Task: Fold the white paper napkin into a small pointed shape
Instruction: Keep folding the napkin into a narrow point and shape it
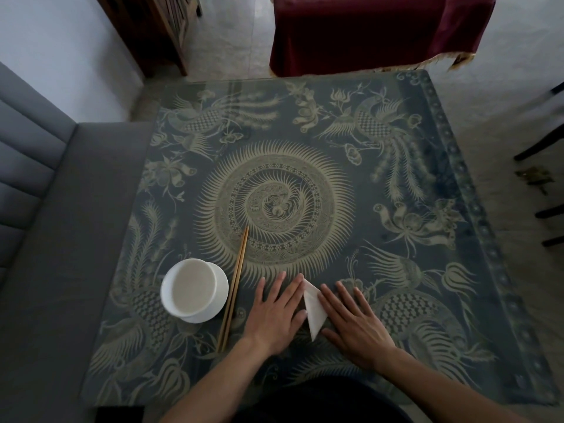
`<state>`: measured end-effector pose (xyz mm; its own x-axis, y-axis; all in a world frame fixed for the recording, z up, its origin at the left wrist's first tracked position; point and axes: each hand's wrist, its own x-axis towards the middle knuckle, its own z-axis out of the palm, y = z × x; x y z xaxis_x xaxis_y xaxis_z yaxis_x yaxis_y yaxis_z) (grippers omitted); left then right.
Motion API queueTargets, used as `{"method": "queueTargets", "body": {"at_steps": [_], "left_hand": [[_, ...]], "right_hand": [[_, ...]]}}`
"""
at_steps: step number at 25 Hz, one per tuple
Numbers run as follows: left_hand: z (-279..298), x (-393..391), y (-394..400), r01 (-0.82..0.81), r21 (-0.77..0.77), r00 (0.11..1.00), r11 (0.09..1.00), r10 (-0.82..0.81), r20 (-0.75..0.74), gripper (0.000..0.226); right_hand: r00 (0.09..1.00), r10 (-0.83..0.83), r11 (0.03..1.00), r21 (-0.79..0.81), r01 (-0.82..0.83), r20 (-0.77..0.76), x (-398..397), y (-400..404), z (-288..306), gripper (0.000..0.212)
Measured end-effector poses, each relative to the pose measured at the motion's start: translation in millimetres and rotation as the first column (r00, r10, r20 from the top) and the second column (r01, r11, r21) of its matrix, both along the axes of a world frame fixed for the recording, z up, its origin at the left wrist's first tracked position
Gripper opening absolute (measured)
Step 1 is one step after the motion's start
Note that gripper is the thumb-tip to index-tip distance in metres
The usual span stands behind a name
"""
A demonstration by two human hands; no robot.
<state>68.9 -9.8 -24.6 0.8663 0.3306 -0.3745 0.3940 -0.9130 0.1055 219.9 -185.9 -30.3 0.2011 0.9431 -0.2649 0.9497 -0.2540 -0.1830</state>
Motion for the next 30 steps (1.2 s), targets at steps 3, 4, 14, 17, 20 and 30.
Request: {"method": "queueTargets", "body": {"at_steps": [3, 4, 14, 17, 20, 30], "left_hand": [[3, 3, 0, 0.033, -0.020, 0.998, 0.999, -0.032, 0.059, 0.065], [4, 5, -3, 0.092, -0.029, 0.994, 0.995, -0.090, 0.063, 0.065], [11, 15, -1, 0.057, -0.069, 0.998, 0.996, -0.060, -0.031, 0.062], [10, 16, 1, 0.061, -0.071, 0.997, 0.996, -0.065, -0.050, 0.061], [9, 14, 1, 0.055, -0.077, 0.996, 0.995, -0.060, -0.061, 0.061], [8, 13, 1, 0.063, -0.075, 0.997, 0.995, -0.066, -0.044, 0.065]], "right_hand": [[1.000, 0.005, 1.000, -0.017, -0.005, 0.007, -2, 1, 1, 0.073], [1.000, 0.003, 1.000, -0.015, -0.003, 0.007, -3, 2, 2, 0.073], [0.999, -0.045, 0.998, -0.035, 0.045, -0.003, -6, 30, 10, 0.072], [0.998, -0.069, 0.997, -0.020, 0.069, 0.011, -6, 29, 8, 0.071], [0.998, -0.044, 0.999, -0.023, 0.045, 0.050, -3, 21, 8, 0.069], [0.986, -0.164, 0.986, 0.004, 0.164, 0.013, 5, -33, 8, 0.064]]}}
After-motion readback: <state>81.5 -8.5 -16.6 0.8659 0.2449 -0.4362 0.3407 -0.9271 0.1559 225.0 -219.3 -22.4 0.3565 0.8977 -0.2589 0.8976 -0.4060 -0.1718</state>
